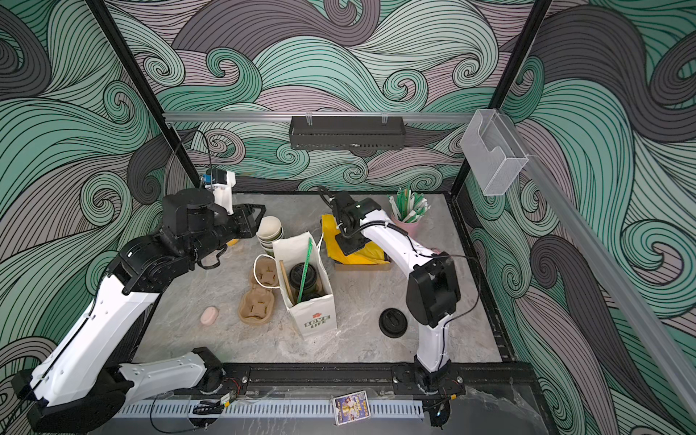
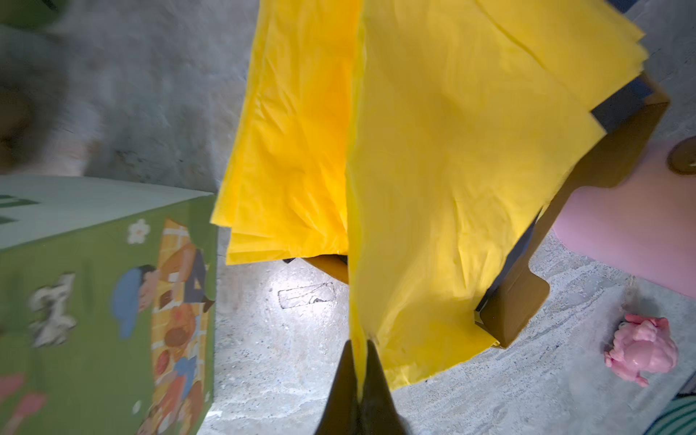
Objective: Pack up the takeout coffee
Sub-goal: 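Pinch the top yellow napkin with the right gripper while left draws back, then lift the yellow napkin with the right gripper toward the left gripper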
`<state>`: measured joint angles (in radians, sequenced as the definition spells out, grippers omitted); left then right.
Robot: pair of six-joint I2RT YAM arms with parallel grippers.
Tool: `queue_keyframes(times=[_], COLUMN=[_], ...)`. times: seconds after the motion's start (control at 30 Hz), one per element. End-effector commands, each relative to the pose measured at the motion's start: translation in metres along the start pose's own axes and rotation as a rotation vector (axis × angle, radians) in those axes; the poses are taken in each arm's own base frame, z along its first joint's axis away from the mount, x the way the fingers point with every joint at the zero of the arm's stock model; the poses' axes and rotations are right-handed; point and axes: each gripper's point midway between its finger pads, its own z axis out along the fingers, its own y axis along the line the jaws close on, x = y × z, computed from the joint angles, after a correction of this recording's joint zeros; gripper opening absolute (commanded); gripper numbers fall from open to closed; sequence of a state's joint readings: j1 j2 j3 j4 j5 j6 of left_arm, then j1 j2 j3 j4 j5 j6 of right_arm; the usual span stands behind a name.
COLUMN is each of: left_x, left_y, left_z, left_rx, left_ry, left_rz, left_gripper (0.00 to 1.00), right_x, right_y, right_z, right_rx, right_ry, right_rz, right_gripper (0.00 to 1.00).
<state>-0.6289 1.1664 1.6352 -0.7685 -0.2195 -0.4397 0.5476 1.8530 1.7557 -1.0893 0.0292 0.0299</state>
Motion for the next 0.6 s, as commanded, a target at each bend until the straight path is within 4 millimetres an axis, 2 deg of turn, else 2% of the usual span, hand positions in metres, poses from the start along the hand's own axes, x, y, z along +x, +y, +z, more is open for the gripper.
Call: queue_keyframes(times=[0.0,0.13,0.3,0.33,0.47,0.57], left_x=[-0.026,-0.033,-0.015,-0.006,0.024,0.039], left_y=[-0.025,-0.06,-0.108,-0.114,-0.146,-0.163], left_z=[0.005,0.02,0.04,0.049,0.059,0.061], left_rx=[0.098,0.244,0.49,0.517,0.655,0.724], left_ry=[-0.059,-0.056,0.016,0.05,0.133,0.165], left_rz=[0.119,0.232,0.359,0.369,0.46,0.495], left_gripper=[0.37,0.41,0.47,0.47,0.57,0.64], right_x=[-0.014,-0.026,-0.044,-0.046,-0.051,-0.049], right_y=[0.005,-0.011,-0.029,-0.031,-0.023,-0.013], right_z=[-0.044,-0.093,-0.162,-0.173,-0.223,-0.257], right_rx=[-0.184,-0.305,-0.433,-0.453,-0.55,-0.594], right_ry=[-0.111,-0.237,-0.406,-0.432,-0.532,-0.594], right_rz=[0.101,0.197,0.279,0.29,0.274,0.238], right_gripper=[0.0,0.0,0.0,0.0,0.0,0.0])
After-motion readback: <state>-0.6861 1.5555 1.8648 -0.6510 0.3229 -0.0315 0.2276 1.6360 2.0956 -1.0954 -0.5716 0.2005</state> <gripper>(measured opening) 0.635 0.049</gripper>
